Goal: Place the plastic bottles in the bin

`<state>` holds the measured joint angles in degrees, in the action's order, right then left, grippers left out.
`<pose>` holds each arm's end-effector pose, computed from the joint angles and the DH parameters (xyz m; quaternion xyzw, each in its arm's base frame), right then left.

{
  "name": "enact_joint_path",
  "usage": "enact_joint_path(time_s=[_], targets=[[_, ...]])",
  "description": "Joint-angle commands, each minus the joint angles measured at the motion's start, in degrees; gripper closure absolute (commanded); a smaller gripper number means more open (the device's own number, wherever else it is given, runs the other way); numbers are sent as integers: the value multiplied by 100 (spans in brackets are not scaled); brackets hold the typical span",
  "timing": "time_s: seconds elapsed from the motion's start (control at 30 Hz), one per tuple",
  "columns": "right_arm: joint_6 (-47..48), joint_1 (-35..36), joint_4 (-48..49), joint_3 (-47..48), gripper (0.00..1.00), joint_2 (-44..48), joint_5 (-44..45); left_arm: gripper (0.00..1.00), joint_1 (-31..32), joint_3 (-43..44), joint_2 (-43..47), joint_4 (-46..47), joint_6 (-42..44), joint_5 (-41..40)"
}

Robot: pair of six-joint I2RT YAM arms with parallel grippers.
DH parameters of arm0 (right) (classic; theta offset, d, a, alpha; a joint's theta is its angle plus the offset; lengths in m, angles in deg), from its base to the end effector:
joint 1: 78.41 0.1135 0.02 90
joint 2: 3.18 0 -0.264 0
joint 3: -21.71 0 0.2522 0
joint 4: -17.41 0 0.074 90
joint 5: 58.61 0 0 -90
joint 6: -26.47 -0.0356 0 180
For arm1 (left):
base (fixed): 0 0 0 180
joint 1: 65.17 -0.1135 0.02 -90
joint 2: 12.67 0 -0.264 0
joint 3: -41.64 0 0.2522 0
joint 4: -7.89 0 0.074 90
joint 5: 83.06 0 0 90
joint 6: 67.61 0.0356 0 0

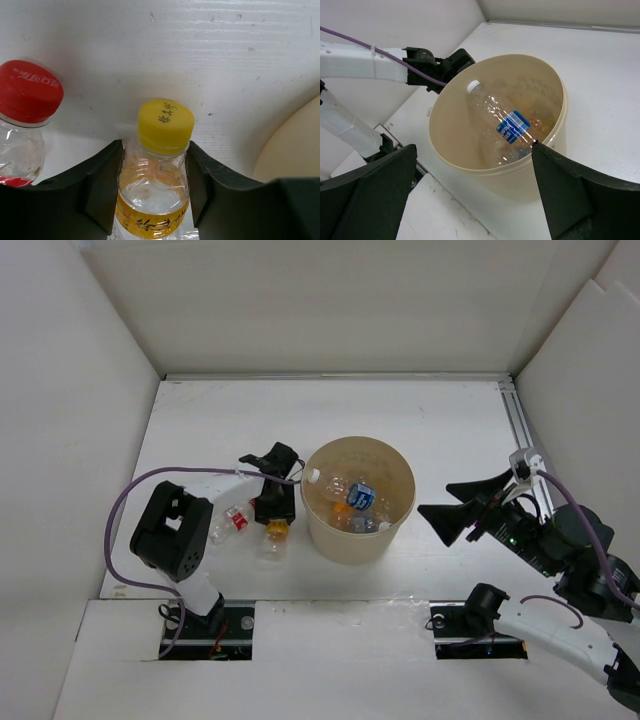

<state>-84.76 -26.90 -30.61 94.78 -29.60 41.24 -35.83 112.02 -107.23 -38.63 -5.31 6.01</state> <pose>0.0457 0.0477 0.4118 -0.1283 0.7038 0.3633 0.5969 0.2682 -0.1501 0.1699 0.0127 0.9857 -0.0730 0.1511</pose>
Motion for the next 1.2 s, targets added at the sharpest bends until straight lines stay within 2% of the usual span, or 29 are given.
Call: enact_joint_path(time_s=[0.0,0.13,0.23,0.33,0.4,0.57,0.73,0.83,0.87,1.03,1.17], targets=[[57,61,60,326,0,-101,-62,78,54,173,-45,32,-165,-39],[58,61,68,432,0,-302,-62,87,54,551,298,-90,-297,-407],[111,61,217,485,0,-435,-62,93,54,1218,360,-266,-420,-864],[163,61,358,537,0,-689,-62,94,54,2044,176,-468,-490,-1286],[163,61,490,591,0,-847,-9,100,-7,2718,-70,-643,-490,-1479],[268,61,1034,696,0,-1129,61,100,-147,4197,-431,-1005,-490,-2402],[576,61,1895,749,0,-1664,-456,100,-201,5576,-502,-366,159,-2509],[1015,61,2265,1126,0,-2268,-1054,100,-201,5842,-169,389,686,-1703],[1120,61,2266,1249,0,-2446,-1133,100,-201,5965,-63,558,783,-1169],[1384,0,2319,2415,0,-3667,-783,100,-201,6501,315,788,775,187],[1587,-53,2188,3374,0,-4599,-695,100,-201,5941,930,1296,345,1023]])
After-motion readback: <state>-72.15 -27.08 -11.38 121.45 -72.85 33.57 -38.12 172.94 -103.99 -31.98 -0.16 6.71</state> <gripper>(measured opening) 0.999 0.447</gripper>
